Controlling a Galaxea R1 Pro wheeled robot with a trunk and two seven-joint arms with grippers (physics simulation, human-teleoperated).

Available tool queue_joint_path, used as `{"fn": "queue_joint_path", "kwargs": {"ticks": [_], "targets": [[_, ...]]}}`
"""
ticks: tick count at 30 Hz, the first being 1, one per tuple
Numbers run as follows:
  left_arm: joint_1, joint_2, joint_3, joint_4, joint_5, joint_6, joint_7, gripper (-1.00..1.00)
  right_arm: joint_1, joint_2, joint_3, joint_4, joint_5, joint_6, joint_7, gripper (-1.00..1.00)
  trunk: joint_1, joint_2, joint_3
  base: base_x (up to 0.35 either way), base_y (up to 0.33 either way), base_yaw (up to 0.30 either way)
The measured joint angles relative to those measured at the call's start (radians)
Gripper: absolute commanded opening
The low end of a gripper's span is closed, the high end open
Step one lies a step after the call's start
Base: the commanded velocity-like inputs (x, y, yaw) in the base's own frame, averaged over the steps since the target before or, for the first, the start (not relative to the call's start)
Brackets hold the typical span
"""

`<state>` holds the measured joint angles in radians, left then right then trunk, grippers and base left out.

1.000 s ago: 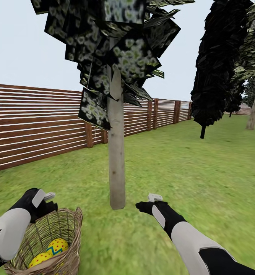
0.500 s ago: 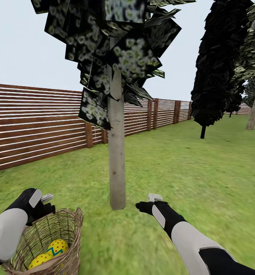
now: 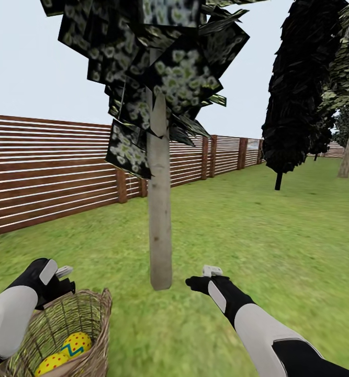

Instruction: Take the three Easter eggs out of the wicker basket on the lawn in the garden, then place them on the lawn next to a single tree (choose any tree) so that all three eggs are next to the same tree and none are left in the basket.

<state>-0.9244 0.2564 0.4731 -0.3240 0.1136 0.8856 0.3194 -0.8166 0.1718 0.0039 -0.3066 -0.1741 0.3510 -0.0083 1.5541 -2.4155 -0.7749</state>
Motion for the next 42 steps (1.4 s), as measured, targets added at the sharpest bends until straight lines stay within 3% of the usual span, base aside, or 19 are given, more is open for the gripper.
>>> {"fn": "queue_joint_path", "kwargs": {"ticks": [42], "targets": [[0.000,0.000,0.000,0.000,0.000,0.022,0.000,1.00,0.001,0.000,0.000,0.000,0.000,0.000,0.000,1.00,0.000,0.000,0.000,0.059,0.049,0.000]]}}
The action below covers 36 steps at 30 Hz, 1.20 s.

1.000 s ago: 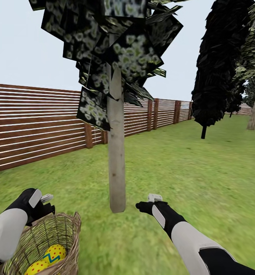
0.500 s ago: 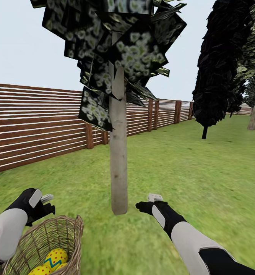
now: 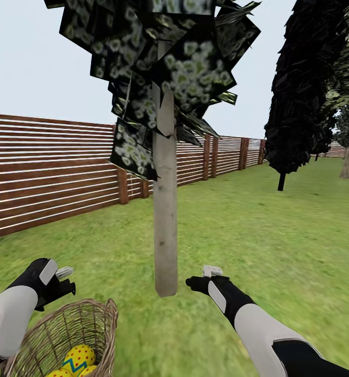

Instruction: Take the three Easter eggs out of the wicker basket on the lawn in the garden, then place them on the lawn next to a single tree (choose any tree) so that all three eggs are next to the same tree and none are left in the basket.

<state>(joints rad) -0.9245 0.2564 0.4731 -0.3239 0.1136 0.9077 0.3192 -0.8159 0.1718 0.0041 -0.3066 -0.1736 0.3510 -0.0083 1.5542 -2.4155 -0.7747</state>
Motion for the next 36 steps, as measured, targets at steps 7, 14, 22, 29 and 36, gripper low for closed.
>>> {"fn": "queue_joint_path", "kwargs": {"ticks": [7,14,22,29,36], "targets": [[0.000,0.000,0.000,0.000,0.000,0.002,0.001,1.00,0.000,0.000,0.000,0.000,0.000,0.000,0.000,1.00,0.000,0.000,0.000,0.005,0.006,0.000],[0.000,0.000,0.000,0.000,0.000,0.003,0.002,1.00,0.000,0.000,0.000,0.000,0.000,0.000,0.000,1.00,0.019,-0.035,-0.016,0.000,0.000,0.000],[0.000,-0.007,0.001,0.001,0.001,0.003,0.003,1.00,0.000,0.000,0.000,0.000,0.000,0.000,0.000,1.00,0.047,-0.084,-0.041,0.000,0.000,0.000],[0.002,-0.009,0.000,0.004,0.000,0.003,0.002,1.00,0.000,0.000,0.001,-0.001,-0.001,0.000,0.001,1.00,0.047,-0.084,-0.045,0.000,0.000,0.000],[0.004,-0.005,0.000,0.006,0.001,0.000,-0.003,1.00,0.000,0.000,0.001,-0.001,-0.001,0.000,0.001,1.00,0.050,-0.086,-0.072,0.000,0.000,0.000]]}}
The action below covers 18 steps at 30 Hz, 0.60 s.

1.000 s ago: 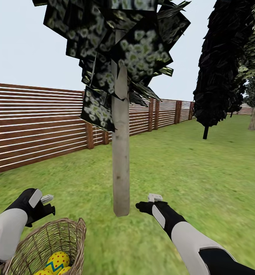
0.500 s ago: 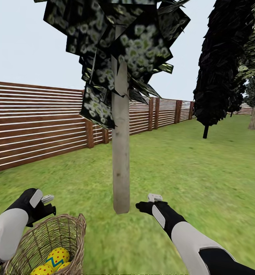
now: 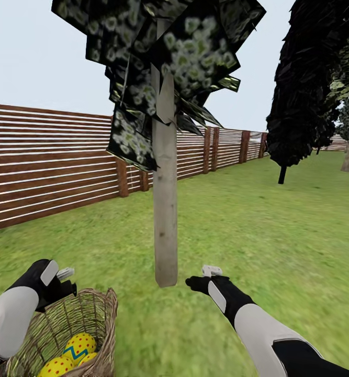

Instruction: Take the three Easter eggs out of the wicker basket on the lawn in the garden, then place them on the lawn next to a single tree (choose any tree) so that all three eggs are next to the same tree and none are left in the basket.

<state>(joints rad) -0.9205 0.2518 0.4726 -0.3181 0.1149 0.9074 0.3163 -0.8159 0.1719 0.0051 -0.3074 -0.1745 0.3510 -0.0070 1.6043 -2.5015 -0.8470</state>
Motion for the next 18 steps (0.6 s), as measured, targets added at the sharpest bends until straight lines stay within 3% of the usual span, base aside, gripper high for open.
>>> {"fn": "queue_joint_path", "kwargs": {"ticks": [12,18], "targets": [[0.010,0.023,-0.005,-0.004,0.000,-0.017,-0.004,1.00,0.000,0.000,0.000,0.000,0.000,0.000,0.000,1.00,0.005,-0.003,-0.046,0.000,0.000,0.000],[0.012,0.026,-0.018,-0.006,0.000,-0.061,-0.004,1.00,0.000,0.000,0.000,0.000,0.000,0.000,0.000,1.00,0.008,-0.004,-0.070,0.000,0.000,0.000]]}}
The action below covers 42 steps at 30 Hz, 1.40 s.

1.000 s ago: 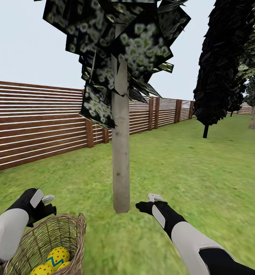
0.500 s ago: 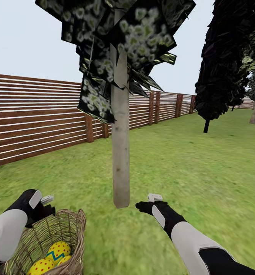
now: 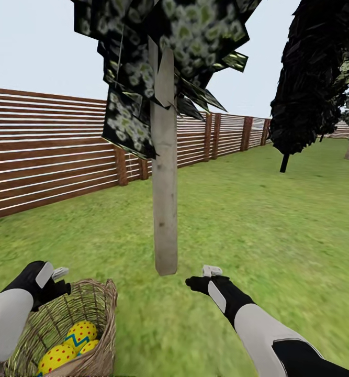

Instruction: Take the three Easter eggs out of the wicker basket on the lawn in the garden, then place them on the lawn next to a single tree (choose any tree) so that all three eggs are next to the same tree and none are left in the basket.

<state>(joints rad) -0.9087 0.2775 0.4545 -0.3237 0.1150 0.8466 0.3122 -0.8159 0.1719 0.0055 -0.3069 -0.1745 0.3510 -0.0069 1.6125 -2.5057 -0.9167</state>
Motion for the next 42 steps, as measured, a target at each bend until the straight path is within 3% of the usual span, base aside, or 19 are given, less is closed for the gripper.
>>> {"fn": "queue_joint_path", "kwargs": {"ticks": [10,14,24,31,42], "targets": [[0.001,-0.001,-0.077,0.008,0.000,-0.063,-0.002,1.00,0.000,0.000,0.000,0.000,0.000,0.000,0.000,1.00,0.005,-0.002,-0.039,0.000,0.000,0.000],[0.001,-0.003,-0.091,0.011,0.000,-0.079,-0.002,1.00,-0.001,0.000,0.000,0.000,-0.001,0.000,0.000,1.00,0.006,-0.003,-0.054,0.000,0.000,0.000],[0.001,-0.009,-0.097,0.013,0.000,-0.087,-0.006,1.00,0.000,0.001,0.000,0.000,-0.001,0.000,0.000,1.00,0.011,-0.006,-0.093,0.000,0.000,0.000],[0.001,-0.008,-0.098,0.015,-0.001,-0.086,-0.071,1.00,0.000,0.000,0.000,0.000,-0.002,0.000,0.000,1.00,0.014,-0.007,-0.120,0.000,0.000,0.000],[0.002,-0.003,-0.099,0.015,-0.003,-0.086,-0.093,1.00,0.000,0.000,0.000,0.000,-0.002,0.000,0.000,1.00,0.019,-0.010,-0.163,0.000,0.000,0.000]]}}
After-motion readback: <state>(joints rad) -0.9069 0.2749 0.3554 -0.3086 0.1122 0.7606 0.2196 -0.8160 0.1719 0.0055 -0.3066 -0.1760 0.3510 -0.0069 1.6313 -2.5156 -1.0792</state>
